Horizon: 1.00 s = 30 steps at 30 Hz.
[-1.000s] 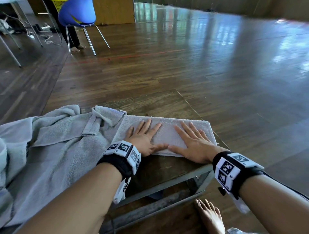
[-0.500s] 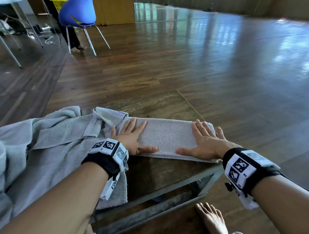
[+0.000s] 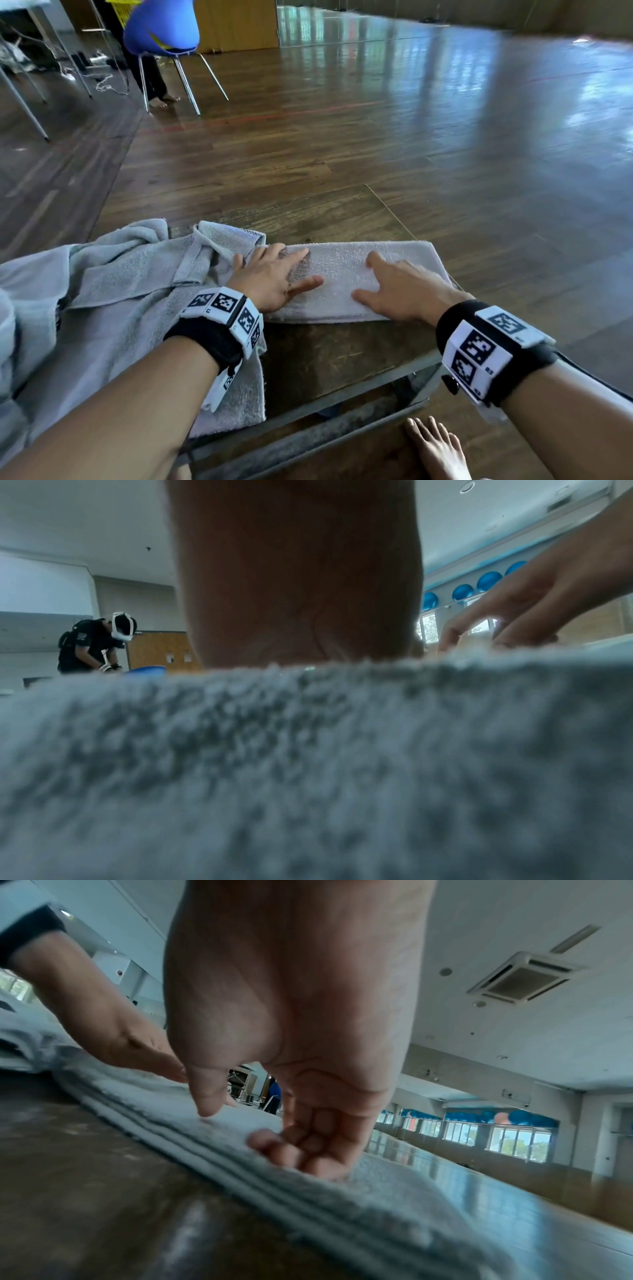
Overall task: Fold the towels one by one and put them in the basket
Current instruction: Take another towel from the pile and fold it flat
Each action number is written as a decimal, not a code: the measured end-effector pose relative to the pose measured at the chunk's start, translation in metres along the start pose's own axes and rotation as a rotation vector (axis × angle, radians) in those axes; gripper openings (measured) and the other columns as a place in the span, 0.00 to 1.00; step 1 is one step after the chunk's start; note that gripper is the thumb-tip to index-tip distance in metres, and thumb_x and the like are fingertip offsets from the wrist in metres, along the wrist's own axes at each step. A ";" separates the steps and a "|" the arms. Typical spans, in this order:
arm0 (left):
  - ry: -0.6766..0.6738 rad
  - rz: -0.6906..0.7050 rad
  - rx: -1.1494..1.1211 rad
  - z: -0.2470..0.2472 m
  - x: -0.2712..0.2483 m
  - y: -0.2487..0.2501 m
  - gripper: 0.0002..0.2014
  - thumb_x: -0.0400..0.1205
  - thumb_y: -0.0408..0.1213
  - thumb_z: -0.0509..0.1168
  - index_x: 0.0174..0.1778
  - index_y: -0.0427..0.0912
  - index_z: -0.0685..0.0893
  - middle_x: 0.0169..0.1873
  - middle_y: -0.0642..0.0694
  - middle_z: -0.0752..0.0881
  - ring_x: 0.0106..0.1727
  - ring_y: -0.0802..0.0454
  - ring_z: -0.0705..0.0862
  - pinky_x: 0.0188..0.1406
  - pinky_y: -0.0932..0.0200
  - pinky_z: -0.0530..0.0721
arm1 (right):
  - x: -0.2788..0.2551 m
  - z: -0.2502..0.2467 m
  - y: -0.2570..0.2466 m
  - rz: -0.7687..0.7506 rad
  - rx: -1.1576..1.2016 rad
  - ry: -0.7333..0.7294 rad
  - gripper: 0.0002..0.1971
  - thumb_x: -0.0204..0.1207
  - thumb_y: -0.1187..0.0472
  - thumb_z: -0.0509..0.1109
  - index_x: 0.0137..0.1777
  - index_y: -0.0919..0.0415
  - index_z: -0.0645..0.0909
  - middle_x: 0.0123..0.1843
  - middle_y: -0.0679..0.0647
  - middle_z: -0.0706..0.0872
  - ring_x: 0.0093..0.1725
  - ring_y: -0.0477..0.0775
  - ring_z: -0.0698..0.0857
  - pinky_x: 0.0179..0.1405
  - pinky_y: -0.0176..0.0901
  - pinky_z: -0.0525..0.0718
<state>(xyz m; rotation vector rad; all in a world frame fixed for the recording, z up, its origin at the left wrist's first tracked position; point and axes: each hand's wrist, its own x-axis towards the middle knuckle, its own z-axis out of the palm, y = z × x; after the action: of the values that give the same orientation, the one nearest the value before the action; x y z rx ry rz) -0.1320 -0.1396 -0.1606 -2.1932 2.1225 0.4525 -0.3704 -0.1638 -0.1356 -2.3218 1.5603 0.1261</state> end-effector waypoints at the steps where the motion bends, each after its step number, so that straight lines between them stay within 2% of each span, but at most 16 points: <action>1: 0.044 0.007 -0.002 -0.002 0.000 0.001 0.49 0.64 0.85 0.34 0.81 0.71 0.59 0.78 0.48 0.67 0.82 0.44 0.59 0.78 0.30 0.54 | 0.001 -0.002 0.002 0.012 -0.004 0.015 0.30 0.82 0.38 0.65 0.77 0.54 0.65 0.53 0.54 0.83 0.52 0.59 0.83 0.48 0.53 0.81; 3: 0.126 0.011 -0.031 -0.005 -0.001 0.003 0.38 0.73 0.80 0.41 0.74 0.66 0.71 0.65 0.47 0.75 0.75 0.44 0.67 0.74 0.34 0.60 | 0.000 -0.006 0.007 0.026 -0.037 0.081 0.29 0.83 0.40 0.64 0.76 0.56 0.66 0.65 0.60 0.82 0.65 0.63 0.82 0.57 0.57 0.81; 4: 0.158 0.007 -0.048 -0.006 -0.001 0.004 0.32 0.77 0.75 0.46 0.70 0.63 0.74 0.61 0.47 0.78 0.73 0.44 0.69 0.72 0.35 0.61 | 0.000 -0.007 0.009 0.021 -0.057 0.133 0.28 0.83 0.40 0.64 0.76 0.56 0.67 0.69 0.61 0.80 0.69 0.63 0.79 0.62 0.59 0.79; 6: 0.184 -0.003 -0.075 -0.005 -0.003 0.005 0.23 0.81 0.67 0.54 0.65 0.58 0.75 0.57 0.48 0.82 0.72 0.43 0.72 0.71 0.36 0.63 | 0.000 -0.008 0.012 -0.008 -0.048 0.218 0.25 0.83 0.42 0.64 0.74 0.56 0.70 0.70 0.59 0.80 0.70 0.61 0.78 0.63 0.57 0.78; 8: 0.154 -0.008 -0.092 -0.003 -0.006 0.005 0.22 0.81 0.63 0.58 0.67 0.56 0.74 0.55 0.49 0.80 0.70 0.44 0.73 0.70 0.38 0.66 | 0.000 -0.006 0.014 -0.029 0.017 0.206 0.21 0.83 0.43 0.64 0.69 0.55 0.72 0.64 0.57 0.83 0.61 0.59 0.82 0.55 0.54 0.82; 10: 0.143 0.008 -0.117 -0.004 -0.009 0.005 0.23 0.82 0.60 0.61 0.69 0.54 0.73 0.57 0.48 0.79 0.66 0.46 0.77 0.69 0.42 0.71 | 0.001 -0.002 0.015 -0.043 0.064 0.138 0.20 0.83 0.45 0.65 0.69 0.56 0.72 0.59 0.56 0.83 0.54 0.58 0.83 0.52 0.55 0.84; 13: 0.144 0.069 -0.220 -0.008 -0.013 0.006 0.21 0.82 0.55 0.65 0.69 0.54 0.73 0.48 0.50 0.82 0.53 0.48 0.82 0.59 0.48 0.78 | 0.003 0.004 0.018 -0.065 0.088 0.120 0.24 0.83 0.47 0.65 0.76 0.55 0.70 0.65 0.58 0.79 0.62 0.59 0.80 0.60 0.52 0.80; 16: 0.087 0.115 -0.317 -0.010 -0.020 0.009 0.19 0.84 0.50 0.64 0.70 0.54 0.73 0.38 0.56 0.80 0.43 0.55 0.81 0.47 0.55 0.75 | 0.005 0.003 0.021 -0.098 0.157 0.114 0.26 0.86 0.53 0.62 0.83 0.53 0.65 0.76 0.56 0.71 0.72 0.59 0.77 0.68 0.50 0.78; 18: 0.043 0.148 -0.352 -0.011 -0.025 0.011 0.14 0.88 0.44 0.57 0.71 0.54 0.75 0.38 0.52 0.83 0.42 0.56 0.82 0.45 0.53 0.77 | 0.004 0.003 0.023 -0.136 0.184 0.111 0.24 0.86 0.60 0.58 0.82 0.52 0.66 0.77 0.53 0.70 0.71 0.56 0.76 0.67 0.47 0.77; 20: 0.001 0.174 -0.353 -0.012 -0.030 0.011 0.16 0.88 0.35 0.53 0.69 0.55 0.76 0.38 0.46 0.84 0.42 0.49 0.84 0.48 0.49 0.81 | 0.003 0.005 0.027 -0.146 0.193 0.113 0.24 0.85 0.66 0.57 0.80 0.50 0.69 0.74 0.51 0.71 0.68 0.54 0.76 0.67 0.47 0.78; 21: -0.028 0.182 -0.345 -0.014 -0.033 0.010 0.18 0.86 0.31 0.55 0.67 0.55 0.76 0.39 0.46 0.83 0.41 0.48 0.83 0.48 0.49 0.81 | 0.002 0.005 0.029 -0.136 0.188 0.098 0.24 0.84 0.66 0.58 0.79 0.49 0.69 0.73 0.50 0.71 0.69 0.54 0.75 0.68 0.48 0.78; 23: -0.075 0.207 -0.308 -0.016 -0.037 0.009 0.23 0.79 0.26 0.62 0.65 0.56 0.76 0.40 0.49 0.80 0.41 0.52 0.81 0.44 0.56 0.81 | -0.001 0.006 0.035 -0.120 0.155 0.064 0.29 0.81 0.66 0.66 0.80 0.45 0.68 0.73 0.50 0.70 0.71 0.54 0.74 0.72 0.51 0.78; 25: -0.084 0.229 -0.260 -0.017 -0.039 0.010 0.26 0.75 0.25 0.67 0.63 0.58 0.76 0.44 0.51 0.76 0.43 0.54 0.79 0.46 0.59 0.80 | -0.004 0.006 0.042 -0.122 0.126 0.052 0.35 0.77 0.67 0.71 0.82 0.44 0.67 0.71 0.50 0.70 0.71 0.54 0.74 0.72 0.50 0.79; 28: -0.060 0.247 -0.264 -0.018 -0.040 0.012 0.25 0.75 0.26 0.69 0.60 0.59 0.80 0.50 0.49 0.72 0.47 0.53 0.79 0.52 0.54 0.84 | -0.010 0.004 0.049 -0.149 0.134 0.022 0.39 0.75 0.73 0.68 0.82 0.40 0.67 0.64 0.48 0.70 0.64 0.53 0.77 0.66 0.45 0.81; 30: -0.045 0.270 -0.292 -0.016 -0.041 0.012 0.23 0.75 0.26 0.69 0.57 0.59 0.83 0.52 0.48 0.71 0.48 0.53 0.78 0.50 0.58 0.83 | -0.013 0.005 0.052 -0.183 0.115 0.007 0.38 0.76 0.72 0.69 0.82 0.39 0.69 0.63 0.47 0.68 0.61 0.52 0.77 0.64 0.41 0.79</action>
<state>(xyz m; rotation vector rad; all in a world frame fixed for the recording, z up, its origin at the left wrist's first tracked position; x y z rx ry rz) -0.1413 -0.1043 -0.1330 -2.0032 2.4756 0.8716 -0.4227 -0.1687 -0.1491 -2.3613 1.3142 -0.0156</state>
